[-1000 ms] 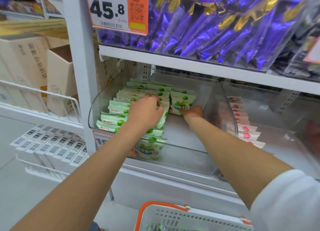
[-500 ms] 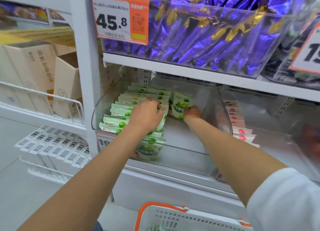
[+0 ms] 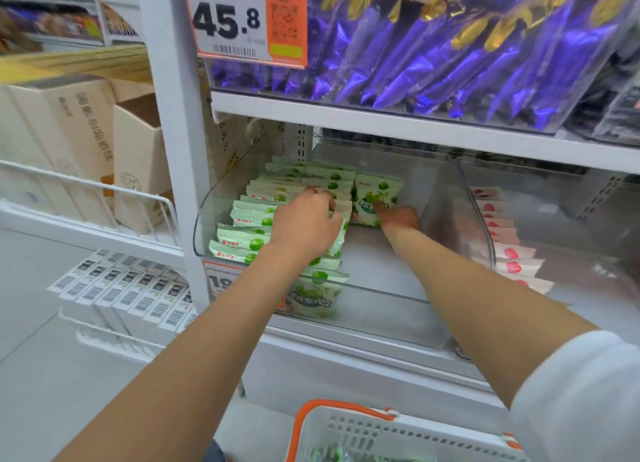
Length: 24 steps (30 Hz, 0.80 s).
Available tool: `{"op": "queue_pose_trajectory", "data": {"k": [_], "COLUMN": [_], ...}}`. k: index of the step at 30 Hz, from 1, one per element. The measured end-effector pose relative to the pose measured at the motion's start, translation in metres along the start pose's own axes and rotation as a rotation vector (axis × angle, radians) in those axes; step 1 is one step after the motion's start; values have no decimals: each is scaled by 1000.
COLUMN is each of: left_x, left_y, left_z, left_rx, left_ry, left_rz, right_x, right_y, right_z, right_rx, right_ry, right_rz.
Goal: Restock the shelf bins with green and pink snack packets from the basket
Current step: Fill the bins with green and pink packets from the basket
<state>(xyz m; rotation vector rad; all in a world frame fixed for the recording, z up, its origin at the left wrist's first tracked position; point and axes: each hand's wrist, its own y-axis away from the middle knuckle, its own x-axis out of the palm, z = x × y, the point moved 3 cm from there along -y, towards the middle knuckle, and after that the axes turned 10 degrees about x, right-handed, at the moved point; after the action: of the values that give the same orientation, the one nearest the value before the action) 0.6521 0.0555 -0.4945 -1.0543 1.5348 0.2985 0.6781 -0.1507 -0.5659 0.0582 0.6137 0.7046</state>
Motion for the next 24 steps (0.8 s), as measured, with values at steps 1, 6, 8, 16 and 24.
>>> {"op": "queue_pose_trajectory", "data": {"k": [1, 6, 8, 16, 24], "left_x": [0, 1, 1, -30, 9], "left_y": [0, -1, 1, 49, 162], "left_z": [0, 0, -2, -52, -95], "left_rx": [0, -5, -5, 45, -135], "left_ry": [-1, 9, -15, -157, 47], "left_rz": [1, 5, 4, -118, 202], "right_x": [-2, -14, -20, -71, -115], "right_y": [1, 18, 28, 141, 229], "right_z": [-1, -2, -3, -2, -99], "right_rx": [17, 65, 53, -505, -824], "right_ry": [-54, 23, 116, 591, 670], "right_rz": [2, 13, 46, 40, 53]}}
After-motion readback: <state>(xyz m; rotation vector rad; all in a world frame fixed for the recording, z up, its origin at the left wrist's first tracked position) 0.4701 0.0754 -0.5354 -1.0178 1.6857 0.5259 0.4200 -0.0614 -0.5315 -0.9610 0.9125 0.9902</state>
